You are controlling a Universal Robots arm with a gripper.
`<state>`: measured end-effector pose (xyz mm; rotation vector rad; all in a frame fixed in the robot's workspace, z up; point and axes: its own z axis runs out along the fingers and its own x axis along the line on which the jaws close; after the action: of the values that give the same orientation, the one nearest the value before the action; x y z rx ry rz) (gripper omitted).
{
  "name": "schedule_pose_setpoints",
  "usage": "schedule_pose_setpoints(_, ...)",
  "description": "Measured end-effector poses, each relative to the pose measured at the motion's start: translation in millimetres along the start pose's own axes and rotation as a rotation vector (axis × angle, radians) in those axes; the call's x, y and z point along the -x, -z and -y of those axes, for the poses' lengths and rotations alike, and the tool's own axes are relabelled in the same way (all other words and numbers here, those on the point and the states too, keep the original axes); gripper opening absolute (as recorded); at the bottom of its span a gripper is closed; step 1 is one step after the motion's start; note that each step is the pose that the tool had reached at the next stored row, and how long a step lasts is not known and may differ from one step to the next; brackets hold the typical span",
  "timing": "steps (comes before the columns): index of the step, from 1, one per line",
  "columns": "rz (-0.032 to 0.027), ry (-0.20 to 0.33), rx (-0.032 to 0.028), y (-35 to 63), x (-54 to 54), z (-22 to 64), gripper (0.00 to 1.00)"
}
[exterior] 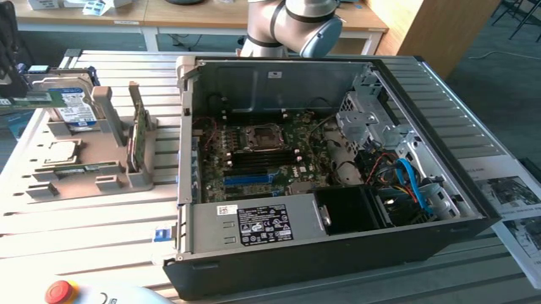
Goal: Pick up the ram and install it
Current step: 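Pick up the ram and move it above insertion slot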
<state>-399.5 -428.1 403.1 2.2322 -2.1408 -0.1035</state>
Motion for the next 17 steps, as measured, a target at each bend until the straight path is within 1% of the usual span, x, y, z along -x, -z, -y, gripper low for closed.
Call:
schedule_pose_setpoints(2,0.0000,0.000,0.0007,4.0,0.1,-0.3,0.12)
schedule_pose_setpoints(3,0.0001,0.000,0.0006,4.4,0.1,-0.4,0.12)
schedule_pose_setpoints(11,0.0000,0.000,0.0008,4.6,0.1,-0.2,0.12)
schedule_pose_setpoints(17,0.0000,0.000,0.0007,5.0,-0.3,5.5,0.12)
